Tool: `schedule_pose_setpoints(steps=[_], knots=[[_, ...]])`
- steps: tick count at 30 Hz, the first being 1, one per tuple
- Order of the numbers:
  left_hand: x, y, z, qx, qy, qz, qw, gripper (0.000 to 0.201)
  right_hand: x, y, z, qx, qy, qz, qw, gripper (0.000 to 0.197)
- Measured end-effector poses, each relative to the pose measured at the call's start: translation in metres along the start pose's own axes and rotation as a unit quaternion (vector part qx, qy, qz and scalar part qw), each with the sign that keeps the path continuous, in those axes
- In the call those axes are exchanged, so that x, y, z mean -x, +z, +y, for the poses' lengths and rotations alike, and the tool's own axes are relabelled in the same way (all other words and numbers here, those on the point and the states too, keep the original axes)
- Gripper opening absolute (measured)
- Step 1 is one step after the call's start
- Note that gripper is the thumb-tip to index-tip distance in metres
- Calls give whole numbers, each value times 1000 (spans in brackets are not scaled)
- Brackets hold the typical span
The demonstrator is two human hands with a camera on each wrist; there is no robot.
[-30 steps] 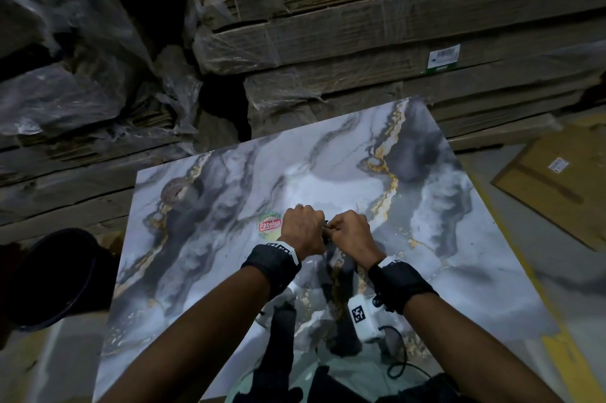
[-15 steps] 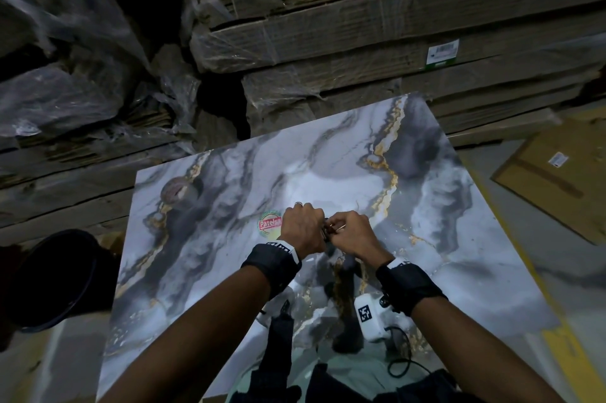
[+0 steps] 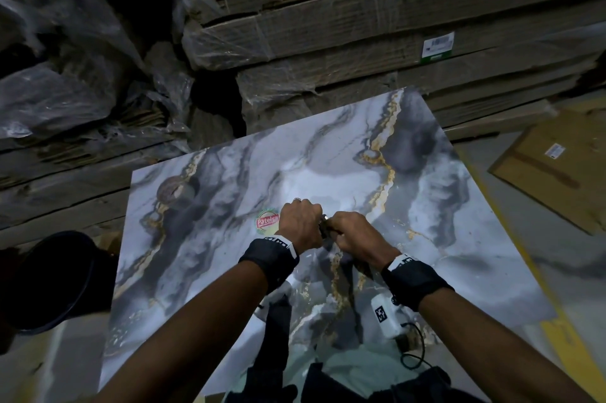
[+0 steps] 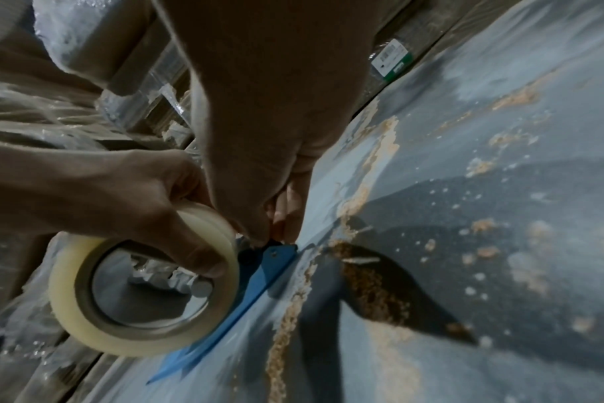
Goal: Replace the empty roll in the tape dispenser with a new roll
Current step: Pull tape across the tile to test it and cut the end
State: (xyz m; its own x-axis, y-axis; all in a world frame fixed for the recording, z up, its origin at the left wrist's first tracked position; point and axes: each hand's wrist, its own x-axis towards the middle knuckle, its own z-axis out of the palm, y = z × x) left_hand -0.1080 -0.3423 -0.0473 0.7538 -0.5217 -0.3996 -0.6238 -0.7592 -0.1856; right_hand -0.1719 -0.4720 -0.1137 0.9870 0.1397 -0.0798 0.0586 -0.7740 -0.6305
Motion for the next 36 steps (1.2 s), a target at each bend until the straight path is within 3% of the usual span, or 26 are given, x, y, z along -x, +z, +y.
schedule_pose_setpoints(steps=[3,8,11,15,20,24,29,36], knots=[[0,-1,0,-1,0,-1,1000,34,4,3,2,5,-32,16,999,16],[-1,2,0,-2,1,2,1000,32,9,4,-7,-49,-19,48,997,14],[-2,2,0,2,-1,0,1000,37,7,7,-10,-146,42,65,986,11],[-1,2,1,-2,-2,9,1000,33,-3,15,-7,-266,179,97,942,30],[-1,3,1,-5,-4,8,1000,34,-17,16,-6,-288,292,97,907,5],[-1,3,2,-5,-9,4,1000,32,-18,15,-8,-309,313,97,893,7],[-3,4,2,-11,-12,-6,1000,39,-15,14,-1,-392,332,74,855,11],[-3,5,5,-24,-26,-5,999,43,-20,13,-6,-295,285,72,909,12]])
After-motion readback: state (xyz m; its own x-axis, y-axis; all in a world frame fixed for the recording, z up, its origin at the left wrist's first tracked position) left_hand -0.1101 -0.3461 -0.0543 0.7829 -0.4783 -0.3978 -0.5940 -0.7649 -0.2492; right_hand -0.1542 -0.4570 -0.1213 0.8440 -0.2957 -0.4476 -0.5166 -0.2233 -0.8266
